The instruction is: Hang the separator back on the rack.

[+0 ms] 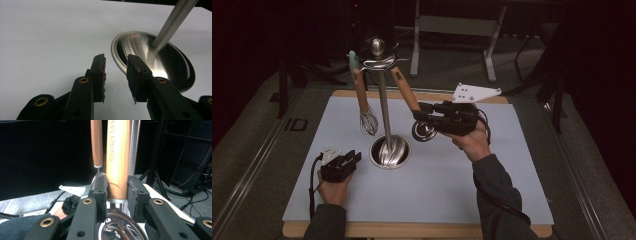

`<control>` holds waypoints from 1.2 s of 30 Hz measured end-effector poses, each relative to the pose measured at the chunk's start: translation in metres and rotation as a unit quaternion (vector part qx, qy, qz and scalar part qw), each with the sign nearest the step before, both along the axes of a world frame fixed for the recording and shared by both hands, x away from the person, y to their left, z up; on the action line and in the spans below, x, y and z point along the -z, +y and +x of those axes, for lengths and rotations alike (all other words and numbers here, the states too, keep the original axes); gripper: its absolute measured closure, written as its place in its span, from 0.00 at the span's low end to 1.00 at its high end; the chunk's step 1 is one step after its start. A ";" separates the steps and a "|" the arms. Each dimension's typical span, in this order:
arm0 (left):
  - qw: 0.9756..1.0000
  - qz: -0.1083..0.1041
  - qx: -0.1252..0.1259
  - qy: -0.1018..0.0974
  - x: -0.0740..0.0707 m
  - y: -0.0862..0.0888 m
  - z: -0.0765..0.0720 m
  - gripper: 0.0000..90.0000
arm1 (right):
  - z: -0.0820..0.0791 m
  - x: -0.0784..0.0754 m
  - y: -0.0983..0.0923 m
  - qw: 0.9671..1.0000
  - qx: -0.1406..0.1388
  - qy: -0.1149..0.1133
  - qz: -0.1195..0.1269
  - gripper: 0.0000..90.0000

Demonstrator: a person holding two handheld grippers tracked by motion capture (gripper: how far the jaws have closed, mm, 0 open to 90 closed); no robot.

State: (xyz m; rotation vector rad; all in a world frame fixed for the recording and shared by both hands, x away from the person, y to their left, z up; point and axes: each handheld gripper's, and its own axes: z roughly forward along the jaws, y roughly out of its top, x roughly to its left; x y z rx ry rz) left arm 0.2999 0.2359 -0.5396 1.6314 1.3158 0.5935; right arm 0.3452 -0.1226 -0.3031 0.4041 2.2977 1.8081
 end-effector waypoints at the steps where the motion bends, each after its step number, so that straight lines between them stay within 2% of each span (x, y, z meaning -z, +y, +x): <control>1: 1.000 0.000 0.000 0.000 0.000 0.000 0.000 0.76 | -0.001 -0.001 0.000 1.000 -0.001 -0.001 0.001 0.79; 8: 1.000 0.001 0.000 0.000 0.000 0.000 0.000 0.76 | -0.004 -0.003 0.001 1.000 -0.017 -0.001 0.014 0.79; 18: 1.000 0.001 0.000 0.000 0.000 0.000 0.000 0.76 | -0.007 -0.006 0.009 1.000 -0.027 -0.008 0.006 0.79; 24: 1.000 0.001 0.000 0.000 0.000 0.000 0.000 0.76 | -0.003 -0.004 0.017 1.000 -0.008 -0.012 -0.007 0.79; 29: 1.000 0.000 -0.001 0.000 0.000 0.000 0.000 0.76 | 0.001 -0.001 0.022 1.000 0.000 -0.006 -0.011 0.79; 36: 1.000 -0.002 -0.002 0.002 0.000 0.000 0.000 0.76 | 0.003 0.001 0.033 0.999 0.024 -0.004 -0.029 0.78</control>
